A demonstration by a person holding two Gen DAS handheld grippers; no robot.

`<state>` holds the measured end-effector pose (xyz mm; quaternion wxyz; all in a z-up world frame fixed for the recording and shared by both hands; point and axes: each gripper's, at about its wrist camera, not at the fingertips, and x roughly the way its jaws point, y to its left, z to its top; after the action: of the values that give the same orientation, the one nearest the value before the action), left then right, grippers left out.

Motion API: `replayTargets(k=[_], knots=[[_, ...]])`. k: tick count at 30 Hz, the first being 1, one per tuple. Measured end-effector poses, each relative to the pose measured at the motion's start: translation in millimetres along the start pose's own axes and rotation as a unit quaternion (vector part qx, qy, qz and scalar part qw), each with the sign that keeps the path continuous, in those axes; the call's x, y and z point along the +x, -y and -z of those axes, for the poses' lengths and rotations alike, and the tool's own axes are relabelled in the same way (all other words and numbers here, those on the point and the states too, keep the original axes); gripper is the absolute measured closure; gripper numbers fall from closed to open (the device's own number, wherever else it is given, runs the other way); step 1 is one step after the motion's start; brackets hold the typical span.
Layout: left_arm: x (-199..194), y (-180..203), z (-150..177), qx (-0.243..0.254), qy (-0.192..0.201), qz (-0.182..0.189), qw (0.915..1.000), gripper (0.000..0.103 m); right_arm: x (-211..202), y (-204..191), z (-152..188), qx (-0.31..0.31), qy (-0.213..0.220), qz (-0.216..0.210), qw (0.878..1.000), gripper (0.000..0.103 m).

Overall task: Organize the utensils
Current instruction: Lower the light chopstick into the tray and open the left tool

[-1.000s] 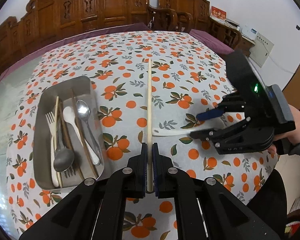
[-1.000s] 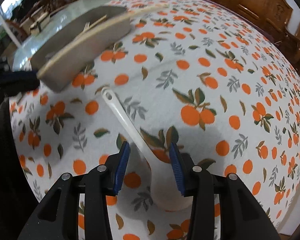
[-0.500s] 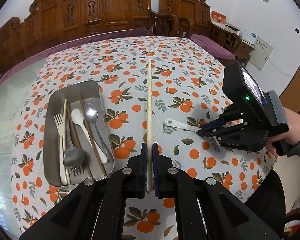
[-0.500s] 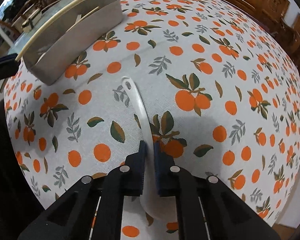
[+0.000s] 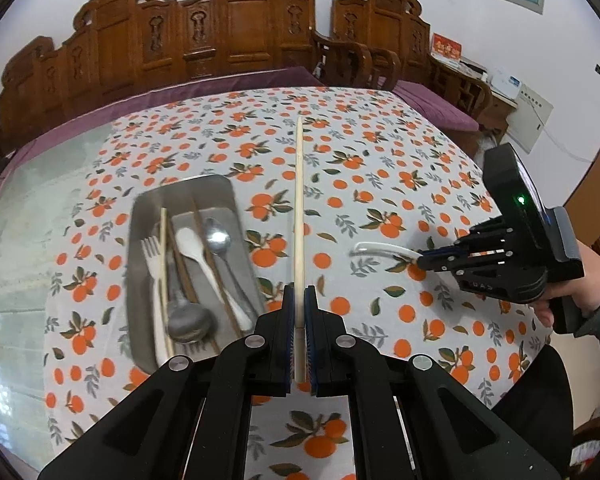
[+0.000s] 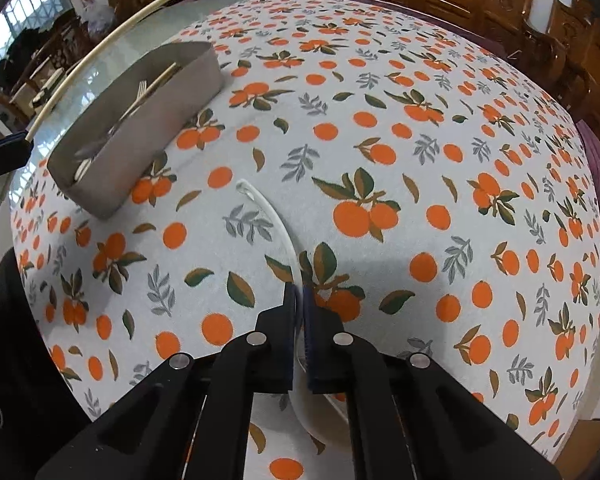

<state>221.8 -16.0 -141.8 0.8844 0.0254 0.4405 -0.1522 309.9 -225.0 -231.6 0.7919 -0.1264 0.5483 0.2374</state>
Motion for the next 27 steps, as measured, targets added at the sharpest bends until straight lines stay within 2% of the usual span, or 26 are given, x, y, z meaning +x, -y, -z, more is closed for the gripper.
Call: replayTargets(k=[8, 15, 27], knots=[[-3.0, -40.3, -0.1, -0.026, -0.003, -0.026, 0.9993, 0.099, -22.3, -7.0, -14.6, 0.022, 0.043, -0.017, 0.999, 0.098], [13.1, -67.8, 5.8, -0.031, -0.031, -0.041, 0.9982, 0.099, -37.3, -26.9, -28.3, 0.031, 0.076, -0.04, 0.996, 0.098], [50.2, -90.1, 9.0, -0.031, -0.077, -0.045, 0.9955, 0.099, -41.5, -49.1, -36.0, 0.036, 0.092, -0.064, 0.993, 0.098]])
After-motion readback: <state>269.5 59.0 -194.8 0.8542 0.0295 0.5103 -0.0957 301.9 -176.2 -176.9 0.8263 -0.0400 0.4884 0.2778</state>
